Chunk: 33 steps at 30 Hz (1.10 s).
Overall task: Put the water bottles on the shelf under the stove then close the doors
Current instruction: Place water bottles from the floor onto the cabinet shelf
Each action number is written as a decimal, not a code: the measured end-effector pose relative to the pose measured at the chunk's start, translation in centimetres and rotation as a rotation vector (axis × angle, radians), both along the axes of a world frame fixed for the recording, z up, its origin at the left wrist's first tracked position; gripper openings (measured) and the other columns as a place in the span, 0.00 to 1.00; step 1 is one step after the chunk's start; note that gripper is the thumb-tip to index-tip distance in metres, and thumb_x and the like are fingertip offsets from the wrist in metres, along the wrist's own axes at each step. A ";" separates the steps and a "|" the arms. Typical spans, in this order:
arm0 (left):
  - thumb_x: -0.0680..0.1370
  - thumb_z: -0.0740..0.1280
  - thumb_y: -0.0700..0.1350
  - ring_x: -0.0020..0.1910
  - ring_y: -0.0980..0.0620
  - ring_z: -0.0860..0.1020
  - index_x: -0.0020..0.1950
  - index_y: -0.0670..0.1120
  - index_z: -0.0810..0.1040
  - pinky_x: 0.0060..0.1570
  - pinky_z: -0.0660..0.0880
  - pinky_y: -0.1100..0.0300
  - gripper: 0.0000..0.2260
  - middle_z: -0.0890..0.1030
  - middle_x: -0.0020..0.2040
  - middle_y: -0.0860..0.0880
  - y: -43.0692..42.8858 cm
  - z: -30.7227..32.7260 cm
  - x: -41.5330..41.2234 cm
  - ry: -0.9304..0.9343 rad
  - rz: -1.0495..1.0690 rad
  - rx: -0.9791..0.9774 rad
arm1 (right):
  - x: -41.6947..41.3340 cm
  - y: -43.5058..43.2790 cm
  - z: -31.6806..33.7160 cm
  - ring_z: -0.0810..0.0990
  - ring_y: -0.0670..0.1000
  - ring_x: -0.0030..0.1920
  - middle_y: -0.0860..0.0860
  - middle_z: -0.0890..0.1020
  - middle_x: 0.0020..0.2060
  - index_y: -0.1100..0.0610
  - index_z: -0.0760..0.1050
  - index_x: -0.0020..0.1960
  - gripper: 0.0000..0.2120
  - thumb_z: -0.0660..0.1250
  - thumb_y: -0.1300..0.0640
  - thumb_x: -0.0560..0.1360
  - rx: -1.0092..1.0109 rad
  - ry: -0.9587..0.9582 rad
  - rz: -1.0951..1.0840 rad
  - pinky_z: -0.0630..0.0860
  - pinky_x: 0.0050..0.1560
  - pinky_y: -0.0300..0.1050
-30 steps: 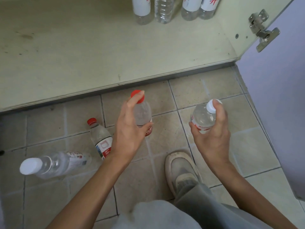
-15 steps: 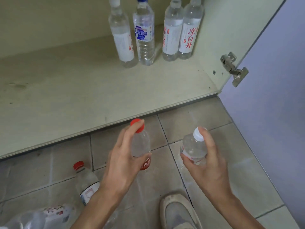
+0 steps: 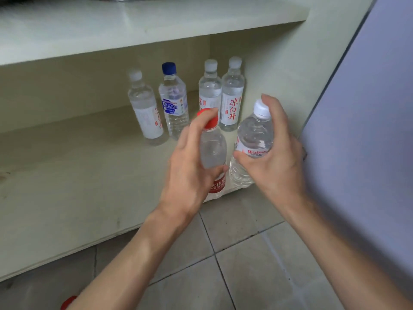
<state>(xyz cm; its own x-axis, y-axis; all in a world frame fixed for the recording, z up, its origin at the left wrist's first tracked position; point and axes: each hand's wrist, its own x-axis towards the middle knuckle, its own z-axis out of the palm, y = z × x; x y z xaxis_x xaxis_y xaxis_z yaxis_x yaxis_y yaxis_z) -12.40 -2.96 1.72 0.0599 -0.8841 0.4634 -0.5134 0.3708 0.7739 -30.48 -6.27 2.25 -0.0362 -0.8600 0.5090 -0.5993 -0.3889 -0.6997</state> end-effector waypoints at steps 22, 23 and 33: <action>0.68 0.77 0.23 0.62 0.68 0.70 0.81 0.72 0.56 0.60 0.65 0.81 0.60 0.71 0.72 0.52 -4.2 -1.4 0.2 -0.166 -0.014 0.109 | -1.8 -2.4 -1.2 0.81 0.53 0.66 0.48 0.77 0.70 0.30 0.50 0.82 0.60 0.83 0.66 0.71 0.169 0.084 0.156 0.82 0.63 0.60; 0.68 0.76 0.23 0.63 0.69 0.70 0.81 0.73 0.57 0.59 0.66 0.81 0.59 0.71 0.72 0.53 -4.3 -1.4 0.1 -0.154 -0.008 0.111 | -1.8 -2.6 -1.2 0.81 0.53 0.66 0.48 0.78 0.69 0.30 0.51 0.82 0.59 0.84 0.66 0.71 0.166 0.089 0.151 0.81 0.63 0.60; 0.69 0.74 0.24 0.57 0.59 0.71 0.81 0.72 0.58 0.51 0.70 0.78 0.56 0.72 0.68 0.53 -6.9 -1.6 -0.4 -0.141 0.052 0.105 | -0.8 -4.3 -1.3 0.82 0.58 0.64 0.54 0.78 0.67 0.30 0.48 0.82 0.60 0.83 0.66 0.71 0.137 0.143 0.075 0.80 0.63 0.62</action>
